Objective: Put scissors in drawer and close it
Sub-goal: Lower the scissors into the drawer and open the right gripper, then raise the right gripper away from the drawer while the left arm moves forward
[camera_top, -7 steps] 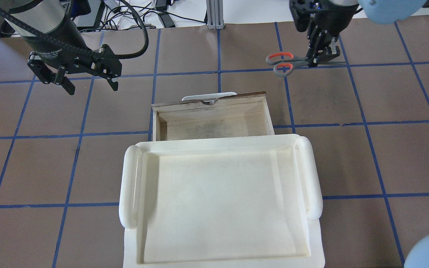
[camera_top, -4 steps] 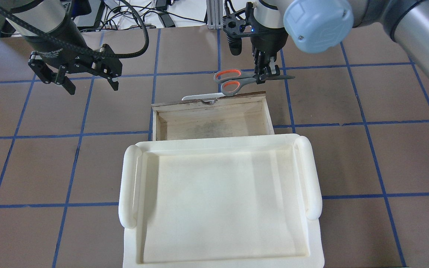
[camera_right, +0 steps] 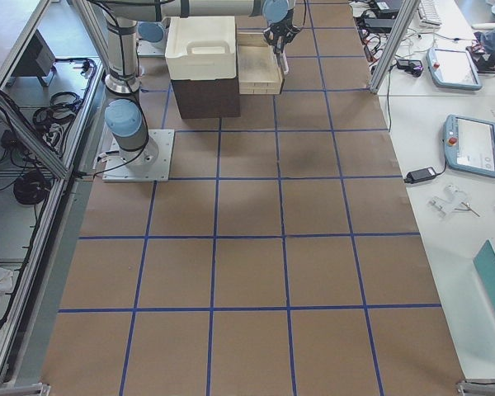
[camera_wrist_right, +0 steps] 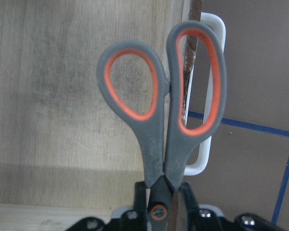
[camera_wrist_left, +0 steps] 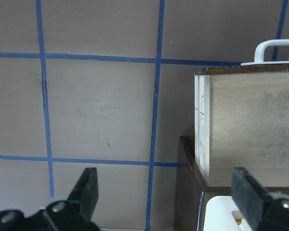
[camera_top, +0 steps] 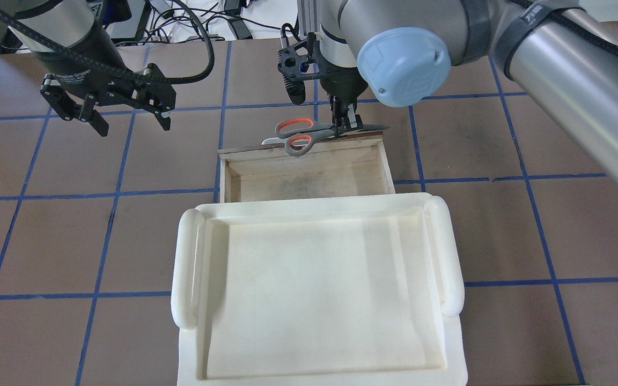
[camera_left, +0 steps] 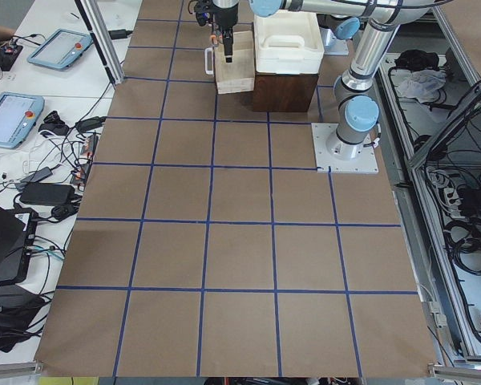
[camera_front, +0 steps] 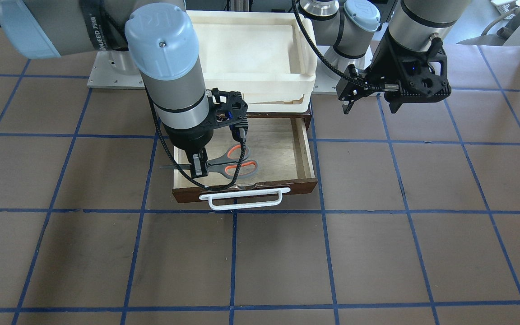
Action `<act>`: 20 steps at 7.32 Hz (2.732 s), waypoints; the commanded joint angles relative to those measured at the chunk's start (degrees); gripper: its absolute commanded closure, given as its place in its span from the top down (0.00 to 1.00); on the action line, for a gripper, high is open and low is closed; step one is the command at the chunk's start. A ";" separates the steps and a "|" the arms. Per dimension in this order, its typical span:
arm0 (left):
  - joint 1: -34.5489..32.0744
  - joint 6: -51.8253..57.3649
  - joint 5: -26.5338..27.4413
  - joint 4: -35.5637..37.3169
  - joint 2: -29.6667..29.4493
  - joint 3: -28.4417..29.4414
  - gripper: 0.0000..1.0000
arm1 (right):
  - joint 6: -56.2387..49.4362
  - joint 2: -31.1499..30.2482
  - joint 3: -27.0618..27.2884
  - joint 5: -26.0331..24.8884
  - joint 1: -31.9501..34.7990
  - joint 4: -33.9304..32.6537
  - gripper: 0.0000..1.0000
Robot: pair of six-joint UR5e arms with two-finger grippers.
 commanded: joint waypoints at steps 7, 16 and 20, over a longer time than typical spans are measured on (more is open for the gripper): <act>-0.09 0.09 0.00 1.04 -0.52 0.00 1.00 | 2.33 0.50 5.63 -0.02 5.70 -2.01 0.00; -0.09 0.09 -0.09 1.74 -1.22 0.00 1.00 | 6.87 -5.37 7.74 -0.98 4.56 -8.78 0.99; 0.09 0.35 -0.44 3.06 -1.57 0.09 1.00 | 33.80 -18.19 8.00 -1.43 -4.04 -0.45 1.00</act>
